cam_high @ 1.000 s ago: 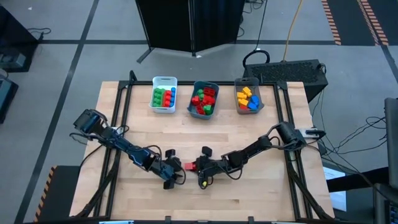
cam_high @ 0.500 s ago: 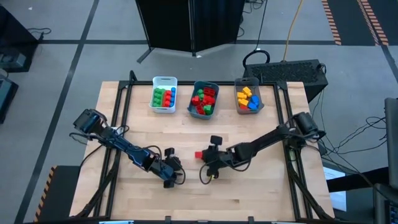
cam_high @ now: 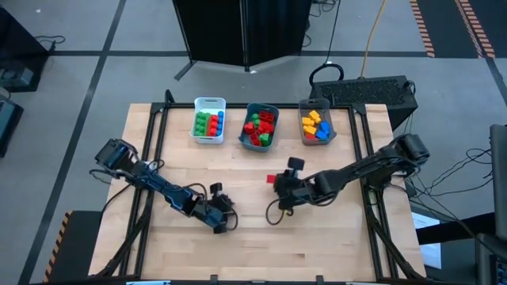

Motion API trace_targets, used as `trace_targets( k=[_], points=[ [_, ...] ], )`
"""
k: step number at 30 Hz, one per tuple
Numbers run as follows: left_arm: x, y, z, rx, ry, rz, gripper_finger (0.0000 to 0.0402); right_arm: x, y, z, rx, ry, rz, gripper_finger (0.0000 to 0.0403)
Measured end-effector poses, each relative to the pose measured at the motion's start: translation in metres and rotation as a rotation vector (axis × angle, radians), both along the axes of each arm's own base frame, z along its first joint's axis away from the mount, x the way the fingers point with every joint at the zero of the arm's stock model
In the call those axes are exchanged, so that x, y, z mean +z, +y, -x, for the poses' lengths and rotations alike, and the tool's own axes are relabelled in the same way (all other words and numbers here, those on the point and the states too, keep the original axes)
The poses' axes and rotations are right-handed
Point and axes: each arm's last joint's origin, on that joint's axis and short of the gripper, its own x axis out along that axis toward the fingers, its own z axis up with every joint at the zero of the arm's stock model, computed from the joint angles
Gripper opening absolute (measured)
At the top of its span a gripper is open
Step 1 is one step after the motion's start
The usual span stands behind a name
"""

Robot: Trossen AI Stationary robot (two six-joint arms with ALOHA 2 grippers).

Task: Sort blocks by size
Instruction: Put the 1 stud red game piece into the black bin

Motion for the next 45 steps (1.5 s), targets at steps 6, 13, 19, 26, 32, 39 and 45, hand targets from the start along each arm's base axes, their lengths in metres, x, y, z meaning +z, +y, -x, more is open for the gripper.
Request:
trace_targets(
  k=[6,13,19,26,32,39,45],
  points=[
    [0.006,0.013,-0.013,-0.007,-0.065,0.004,0.016,0.009,-0.019,0.043,-0.104,-0.047,0.039,0.012],
    [0.017,0.05,-0.036,-0.027,-0.181,-0.087,0.016,0.007,-0.061,0.098,-0.261,-0.112,0.025,0.012],
    [0.02,0.102,-0.059,-0.028,-0.338,-0.014,0.016,0.001,-0.094,0.132,-0.42,-0.176,0.012,0.012],
    [0.013,0.148,-0.064,0.035,-0.357,-0.01,0.016,-0.01,-0.12,0.151,-0.508,-0.145,0.066,0.0121],
    [0.028,0.175,-0.075,0.057,-0.413,-0.027,0.016,-0.015,-0.148,0.151,-0.553,-0.195,0.127,0.0121],
    [0.029,0.198,-0.091,0.048,-0.432,-0.025,0.016,-0.008,-0.18,0.156,-0.588,-0.319,0.044,0.0122],
    [0.011,0.208,-0.103,0.047,-0.405,-0.006,0.016,-0.015,-0.202,0.166,-0.62,-0.313,-0.062,0.0122]
  ],
)
